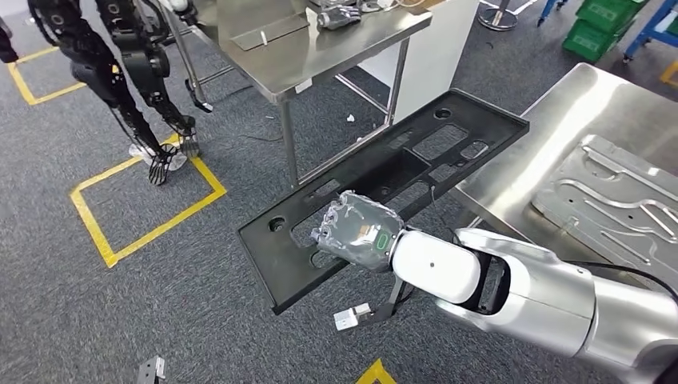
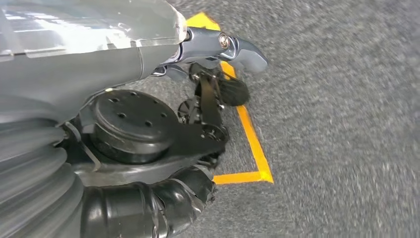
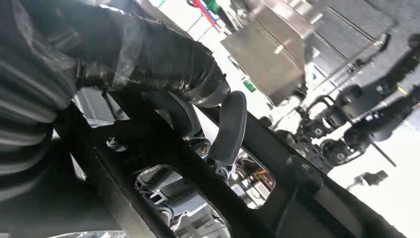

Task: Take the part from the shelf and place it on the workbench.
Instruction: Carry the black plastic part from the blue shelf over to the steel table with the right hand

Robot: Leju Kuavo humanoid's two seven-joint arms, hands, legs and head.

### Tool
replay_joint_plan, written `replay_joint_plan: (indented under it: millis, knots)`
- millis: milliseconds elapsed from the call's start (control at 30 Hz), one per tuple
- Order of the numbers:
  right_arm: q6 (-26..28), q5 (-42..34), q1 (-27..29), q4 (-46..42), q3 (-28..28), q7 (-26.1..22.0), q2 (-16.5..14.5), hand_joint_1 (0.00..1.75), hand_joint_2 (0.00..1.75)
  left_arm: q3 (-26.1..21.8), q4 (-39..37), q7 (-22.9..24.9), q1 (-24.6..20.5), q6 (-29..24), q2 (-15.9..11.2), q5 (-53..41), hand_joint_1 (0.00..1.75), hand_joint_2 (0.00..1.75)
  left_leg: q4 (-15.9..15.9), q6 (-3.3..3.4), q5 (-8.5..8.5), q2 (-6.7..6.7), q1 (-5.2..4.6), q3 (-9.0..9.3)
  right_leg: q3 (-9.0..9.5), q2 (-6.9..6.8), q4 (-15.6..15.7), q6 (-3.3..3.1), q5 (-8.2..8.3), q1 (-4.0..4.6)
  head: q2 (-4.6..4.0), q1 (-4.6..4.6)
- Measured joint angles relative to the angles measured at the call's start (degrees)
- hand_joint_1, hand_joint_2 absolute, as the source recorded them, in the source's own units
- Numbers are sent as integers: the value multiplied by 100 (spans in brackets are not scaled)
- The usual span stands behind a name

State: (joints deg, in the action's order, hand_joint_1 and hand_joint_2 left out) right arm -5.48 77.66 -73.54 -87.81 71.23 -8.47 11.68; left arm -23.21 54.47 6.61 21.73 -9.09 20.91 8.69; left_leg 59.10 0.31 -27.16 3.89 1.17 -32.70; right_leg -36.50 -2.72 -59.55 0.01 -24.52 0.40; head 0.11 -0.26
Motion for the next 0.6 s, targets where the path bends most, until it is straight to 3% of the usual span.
replay_joint_plan:
  millis: [33,100,200,267,300,400,467,533,600]
  knots:
    - [-22,4,-29,-22,0,-2,16,175,175,-5,-13,-58,-21,47,2,-11,0,175,-8,-35,-18,23,3,13,17,56,21,-33,8,-20,0,-4]
    - [-67,10,-105,-63,0,-5,42,175,175,-28,-66,-172,-74,135,4,-36,0,175,150,-79,-149,-75,13,-19,77,143,91,-99,29,-52,1,-15]
    - [-131,11,-212,-107,9,-16,51,175,175,-92,-187,-302,-146,243,3,-73,0,175,1134,-95,-623,-309,22,-489,126,271,117,-188,20,-50,1,-37]
    - [-171,8,-225,-128,32,-26,53,175,175,-138,-267,-361,-177,305,3,-92,0,175,1590,-104,-694,-340,21,-765,134,382,93,-213,-5,-32,0,-41]
    - [-184,5,-229,-136,42,-30,54,175,175,-160,-305,-383,-194,327,3,-100,0,175,1502,-99,-554,-345,21,-761,138,445,72,-213,-20,-26,0,-40]
    - [-191,-6,-256,-148,52,-28,61,175,175,-216,-384,-397,-228,335,-1,-129,0,175,491,-42,24,-505,26,-366,125,612,-35,-166,-92,-19,0,-38]
    - [-188,-31,-267,-146,56,-26,76,175,175,-242,-405,-370,-233,311,-3,-142,0,175,175,-9,87,-616,17,-230,75,691,-91,-106,-114,-27,1,-39]
    - [-180,-65,-264,-146,58,-26,108,175,175,-249,-414,-325,-238,286,-1,-141,0,175,141,17,80,-582,6,-215,49,760,-90,-42,-107,-43,1,-43]
    - [-165,-83,-263,-144,59,-28,160,175,175,-254,-414,-270,-232,257,3,-140,0,175,79,68,101,-511,24,-175,5,674,-192,21,-188,-45,0,-32]
